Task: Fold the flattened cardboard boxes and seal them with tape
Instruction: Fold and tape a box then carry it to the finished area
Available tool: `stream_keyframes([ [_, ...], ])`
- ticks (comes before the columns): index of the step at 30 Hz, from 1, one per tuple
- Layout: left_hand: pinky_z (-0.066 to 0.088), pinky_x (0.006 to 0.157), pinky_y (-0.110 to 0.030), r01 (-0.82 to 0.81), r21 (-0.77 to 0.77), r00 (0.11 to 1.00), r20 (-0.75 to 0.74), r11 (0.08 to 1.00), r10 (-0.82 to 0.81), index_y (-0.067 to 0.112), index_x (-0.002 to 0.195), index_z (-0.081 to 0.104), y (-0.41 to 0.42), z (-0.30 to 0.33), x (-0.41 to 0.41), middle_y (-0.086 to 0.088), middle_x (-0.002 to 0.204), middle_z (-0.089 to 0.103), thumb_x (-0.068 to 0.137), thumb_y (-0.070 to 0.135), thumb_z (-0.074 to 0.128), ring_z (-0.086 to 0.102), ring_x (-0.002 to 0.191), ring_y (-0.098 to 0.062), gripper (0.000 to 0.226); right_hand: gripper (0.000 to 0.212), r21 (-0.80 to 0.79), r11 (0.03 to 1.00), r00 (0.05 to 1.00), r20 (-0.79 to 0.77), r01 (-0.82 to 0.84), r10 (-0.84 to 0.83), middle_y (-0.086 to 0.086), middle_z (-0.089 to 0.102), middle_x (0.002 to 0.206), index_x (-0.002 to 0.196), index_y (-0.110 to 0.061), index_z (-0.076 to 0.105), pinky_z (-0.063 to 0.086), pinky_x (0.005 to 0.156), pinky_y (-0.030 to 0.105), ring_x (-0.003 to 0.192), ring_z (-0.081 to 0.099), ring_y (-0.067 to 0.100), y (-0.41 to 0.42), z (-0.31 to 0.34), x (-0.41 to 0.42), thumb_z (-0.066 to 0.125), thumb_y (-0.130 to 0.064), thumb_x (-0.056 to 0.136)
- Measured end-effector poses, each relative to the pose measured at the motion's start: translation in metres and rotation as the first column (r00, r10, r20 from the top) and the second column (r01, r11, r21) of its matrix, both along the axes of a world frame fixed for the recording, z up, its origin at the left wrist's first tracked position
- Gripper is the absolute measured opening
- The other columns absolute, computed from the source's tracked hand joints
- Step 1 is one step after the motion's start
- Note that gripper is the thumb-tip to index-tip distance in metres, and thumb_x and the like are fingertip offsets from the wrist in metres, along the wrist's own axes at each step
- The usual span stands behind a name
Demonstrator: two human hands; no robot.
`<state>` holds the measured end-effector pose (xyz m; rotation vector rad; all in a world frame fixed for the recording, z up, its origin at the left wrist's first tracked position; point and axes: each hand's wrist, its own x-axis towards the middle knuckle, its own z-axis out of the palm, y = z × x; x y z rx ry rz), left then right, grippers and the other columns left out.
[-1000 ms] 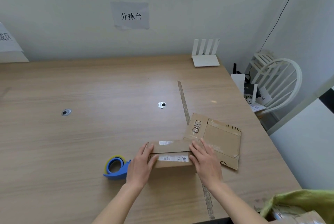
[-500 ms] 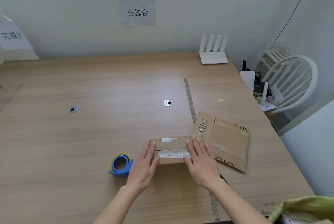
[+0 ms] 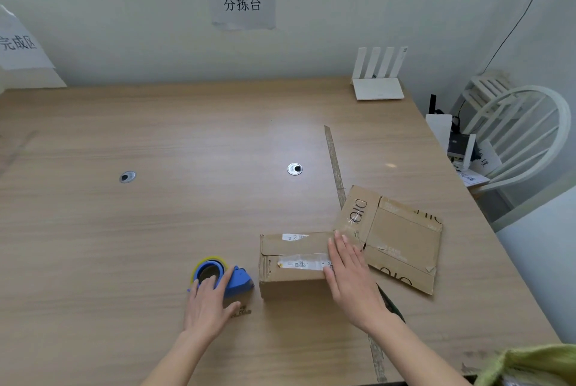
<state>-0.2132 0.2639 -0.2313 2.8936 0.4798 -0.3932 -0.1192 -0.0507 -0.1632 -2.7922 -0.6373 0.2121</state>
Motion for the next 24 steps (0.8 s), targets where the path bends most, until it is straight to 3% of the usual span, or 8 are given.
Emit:
stream_keyframes([
  [2, 0.021, 0.12, -0.036, 0.009, -0.002, 1.0, 0.006, 1.0, -0.009, 0.045, 0.155, 0.013, 0.003, -0.005, 0.007, 0.005, 0.108, 0.056, 0.091, 0.053, 0.057, 0.054, 0.112, -0.016, 0.079, 0.068, 0.035, 0.999, 1.0, -0.025, -0.01, 0.011, -0.005, -0.024, 0.165, 0.159, -0.02, -0.009, -0.009, 0.125, 0.032, 0.153, -0.022, 0.009, -0.002, -0.002, -0.002, -0.003, -0.052, 0.1],
  [4, 0.037, 0.104, -0.032, 0.015, -0.029, 1.0, 0.008, 0.999, -0.014, 0.043, 0.154, 0.024, 0.009, -0.005, 0.009, 0.005, 0.092, 0.052, 0.094, 0.046, 0.056, 0.055, 0.095, -0.018, 0.068, 0.063, 0.107, 0.994, 0.998, -0.055, -0.005, 0.011, -0.009, -0.021, 0.166, 0.161, -0.022, -0.005, -0.009, 0.125, 0.029, 0.152, -0.021, 0.003, -0.005, -0.003, -0.002, 0.014, -0.048, 0.106],
  [6, 0.043, 0.079, -0.03, -0.005, -0.12, 1.0, 0.015, 0.993, 0.007, 0.044, 0.151, 0.031, 0.016, -0.001, 0.006, 0.004, 0.09, 0.052, 0.094, 0.046, 0.055, 0.054, 0.088, -0.019, 0.062, 0.063, 0.19, 0.982, 0.994, -0.11, 0.001, 0.021, -0.012, -0.014, 0.167, 0.162, -0.021, 0.003, -0.008, 0.124, 0.023, 0.152, -0.016, 0.001, -0.007, -0.003, -0.003, 0.034, -0.037, 0.109],
  [8, 0.044, 0.07, -0.03, -0.072, -0.237, 0.996, 0.042, 0.969, 0.085, 0.051, 0.148, 0.03, 0.024, 0.015, -0.001, 0.008, 0.097, 0.053, 0.093, 0.049, 0.052, 0.054, 0.091, -0.016, 0.059, 0.064, 0.219, 0.976, 0.988, -0.149, 0.004, 0.029, -0.015, -0.008, 0.167, 0.162, -0.02, 0.011, 0.001, 0.126, 0.022, 0.153, -0.009, -0.001, -0.009, -0.004, -0.006, 0.043, -0.031, 0.108],
  [12, 0.05, 0.068, -0.03, -0.113, -0.395, 0.969, 0.157, 0.912, 0.188, 0.06, 0.134, 0.039, 0.036, 0.079, -0.004, 0.025, 0.099, 0.063, 0.085, 0.064, 0.052, 0.06, 0.085, -0.003, 0.051, 0.066, 0.155, 0.988, 0.987, -0.163, 0.029, -0.003, -0.02, -0.003, 0.167, 0.162, -0.024, 0.014, 0.012, 0.121, 0.019, 0.152, 0.002, -0.003, -0.012, 0.006, -0.011, 0.047, -0.034, 0.106],
  [18, 0.054, 0.067, -0.031, -0.023, -0.468, 0.939, 0.293, 0.883, 0.18, 0.066, 0.121, 0.046, 0.02, 0.176, 0.02, 0.032, 0.096, 0.066, 0.076, 0.072, 0.054, 0.063, 0.081, 0.002, 0.046, 0.064, 0.065, 0.995, 0.984, -0.168, 0.079, -0.067, -0.009, 0.014, 0.168, 0.161, -0.02, 0.022, 0.028, 0.122, 0.031, 0.153, 0.02, 0.013, 0.006, 0.031, -0.003, 0.05, -0.032, 0.106],
  [24, 0.057, 0.077, -0.034, 0.087, -0.587, 0.969, 0.236, 0.805, 0.067, 0.067, 0.121, 0.048, -0.033, 0.191, 0.043, 0.033, 0.102, 0.066, 0.076, 0.067, 0.057, 0.065, 0.09, 0.001, 0.046, 0.063, 0.03, 0.998, 0.984, -0.171, 0.056, -0.05, -0.004, 0.025, 0.165, 0.159, -0.02, 0.03, 0.021, 0.124, 0.033, 0.151, 0.023, 0.019, 0.029, 0.023, -0.001, 0.054, -0.035, 0.103],
])
